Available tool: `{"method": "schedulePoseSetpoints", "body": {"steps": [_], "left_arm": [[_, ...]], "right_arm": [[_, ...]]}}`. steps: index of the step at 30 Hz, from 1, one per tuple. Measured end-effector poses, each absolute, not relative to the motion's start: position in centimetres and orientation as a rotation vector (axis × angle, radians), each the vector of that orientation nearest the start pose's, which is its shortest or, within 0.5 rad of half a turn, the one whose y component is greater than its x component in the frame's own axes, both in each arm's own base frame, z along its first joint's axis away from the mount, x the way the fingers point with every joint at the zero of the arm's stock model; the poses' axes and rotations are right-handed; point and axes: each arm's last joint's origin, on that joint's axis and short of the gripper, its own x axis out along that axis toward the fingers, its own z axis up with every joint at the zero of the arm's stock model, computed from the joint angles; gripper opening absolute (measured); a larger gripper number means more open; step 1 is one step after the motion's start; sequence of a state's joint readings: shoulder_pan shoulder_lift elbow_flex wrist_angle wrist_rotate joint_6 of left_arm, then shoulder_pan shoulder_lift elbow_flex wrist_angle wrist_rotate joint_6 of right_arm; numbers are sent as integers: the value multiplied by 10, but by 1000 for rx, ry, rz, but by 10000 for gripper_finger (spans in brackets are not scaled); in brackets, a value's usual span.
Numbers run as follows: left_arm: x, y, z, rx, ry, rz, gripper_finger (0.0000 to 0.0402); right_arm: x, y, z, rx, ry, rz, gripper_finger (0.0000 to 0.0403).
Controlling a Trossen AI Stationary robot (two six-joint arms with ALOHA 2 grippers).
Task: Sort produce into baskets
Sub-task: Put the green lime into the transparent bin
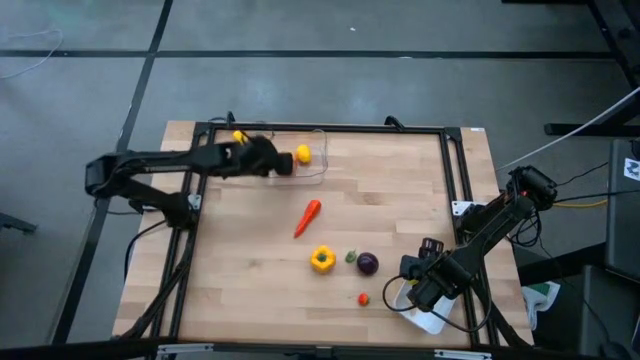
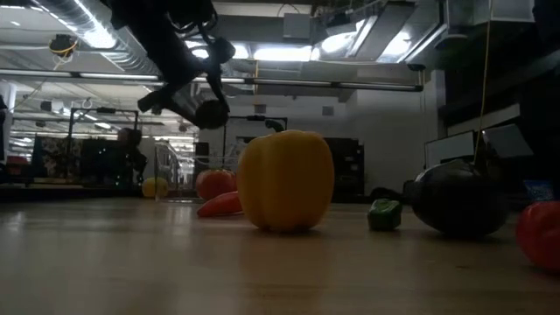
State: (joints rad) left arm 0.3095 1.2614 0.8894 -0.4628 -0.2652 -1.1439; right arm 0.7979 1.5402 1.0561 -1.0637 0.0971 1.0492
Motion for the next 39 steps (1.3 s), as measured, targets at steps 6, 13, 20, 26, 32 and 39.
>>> {"method": "schedulePoseSetpoints", "body": {"steps": [6, 13, 20, 26, 32, 39], "left_arm": [[225, 116, 252, -830, 493, 1016, 256], [220, 137, 242, -623, 639, 1012, 257], [225, 144, 228, -443, 794, 944, 262], [230, 147, 215, -389, 875, 920, 271], [232, 150, 207, -413, 896, 936, 273], [228, 157, 207, -414, 899, 957, 274]], "right_arm": [[183, 183, 210, 165, 1470, -226, 310], [183, 183, 210, 165, 1470, -227, 310], [183, 183, 210, 165, 1470, -227, 310], [183, 183, 210, 165, 1470, -226, 310], [183, 183, 210, 165, 1470, -227, 310], [183, 183, 210, 164, 1470, -227, 310]]}}
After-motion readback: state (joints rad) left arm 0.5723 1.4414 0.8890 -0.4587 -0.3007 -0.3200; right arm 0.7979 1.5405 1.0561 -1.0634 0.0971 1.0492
